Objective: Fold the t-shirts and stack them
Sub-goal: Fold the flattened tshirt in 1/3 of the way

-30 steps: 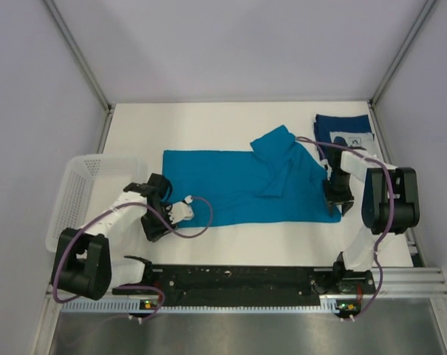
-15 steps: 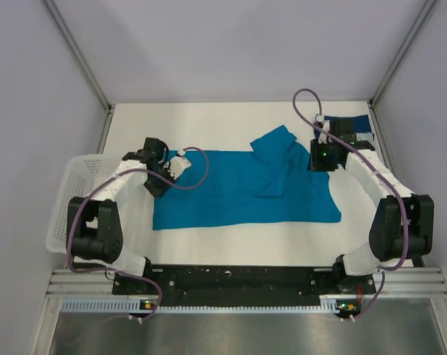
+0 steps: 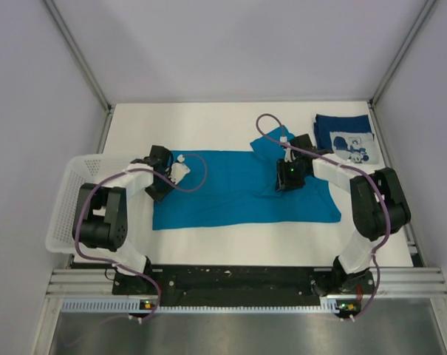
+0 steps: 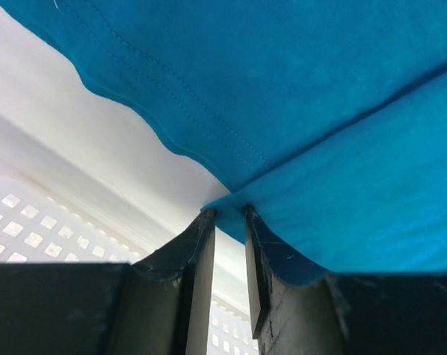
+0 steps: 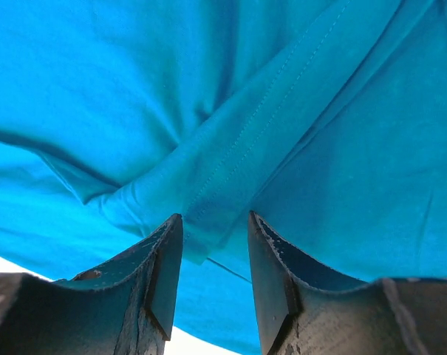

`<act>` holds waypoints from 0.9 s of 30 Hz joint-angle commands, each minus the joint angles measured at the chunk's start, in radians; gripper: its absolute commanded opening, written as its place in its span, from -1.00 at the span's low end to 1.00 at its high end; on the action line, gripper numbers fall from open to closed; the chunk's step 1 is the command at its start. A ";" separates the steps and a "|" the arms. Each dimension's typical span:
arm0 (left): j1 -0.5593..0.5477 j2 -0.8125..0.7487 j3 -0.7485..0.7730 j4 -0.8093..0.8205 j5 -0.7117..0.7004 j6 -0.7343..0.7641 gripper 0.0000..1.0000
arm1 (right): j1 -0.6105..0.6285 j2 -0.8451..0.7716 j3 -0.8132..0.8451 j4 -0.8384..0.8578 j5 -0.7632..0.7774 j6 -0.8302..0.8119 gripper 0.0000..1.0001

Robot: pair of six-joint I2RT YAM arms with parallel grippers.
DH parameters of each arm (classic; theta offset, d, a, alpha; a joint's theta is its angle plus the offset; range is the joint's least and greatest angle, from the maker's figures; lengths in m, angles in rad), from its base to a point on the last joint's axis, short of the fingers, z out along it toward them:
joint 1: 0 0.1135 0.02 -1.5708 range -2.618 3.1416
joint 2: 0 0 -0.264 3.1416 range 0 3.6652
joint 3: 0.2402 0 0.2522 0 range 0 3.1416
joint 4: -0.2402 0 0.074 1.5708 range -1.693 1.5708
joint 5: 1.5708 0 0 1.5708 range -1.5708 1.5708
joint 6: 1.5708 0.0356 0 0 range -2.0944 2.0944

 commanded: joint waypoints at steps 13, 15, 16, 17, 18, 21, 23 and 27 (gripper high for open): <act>0.002 -0.022 -0.057 0.051 -0.009 -0.015 -0.43 | 0.013 0.013 0.001 0.001 -0.050 0.023 -1.00; 0.002 -0.021 -0.058 0.054 -0.014 -0.016 -0.43 | 0.013 0.005 0.015 0.003 -0.081 0.027 -1.00; 0.002 -0.021 -0.060 0.054 -0.015 -0.015 -0.43 | 0.013 0.002 0.016 0.003 -0.095 0.032 -1.00; 0.004 -0.021 -0.061 0.055 -0.017 -0.015 -0.43 | 0.013 -0.003 0.023 0.004 -0.104 0.032 -1.00; 0.002 -0.021 -0.063 0.057 -0.018 -0.013 -0.43 | 0.013 -0.007 0.029 0.006 -0.107 0.031 -1.00; 0.002 -0.022 -0.063 0.061 -0.020 -0.012 -0.43 | 0.017 -0.003 0.053 0.015 -0.107 0.024 -1.00; 0.002 -0.022 -0.063 0.063 -0.018 -0.012 -0.43 | 0.020 0.017 0.078 0.017 -0.112 0.017 -1.00; 0.002 -0.025 -0.063 0.061 -0.020 -0.012 -0.43 | 0.039 0.059 0.128 0.015 -0.109 0.015 -1.00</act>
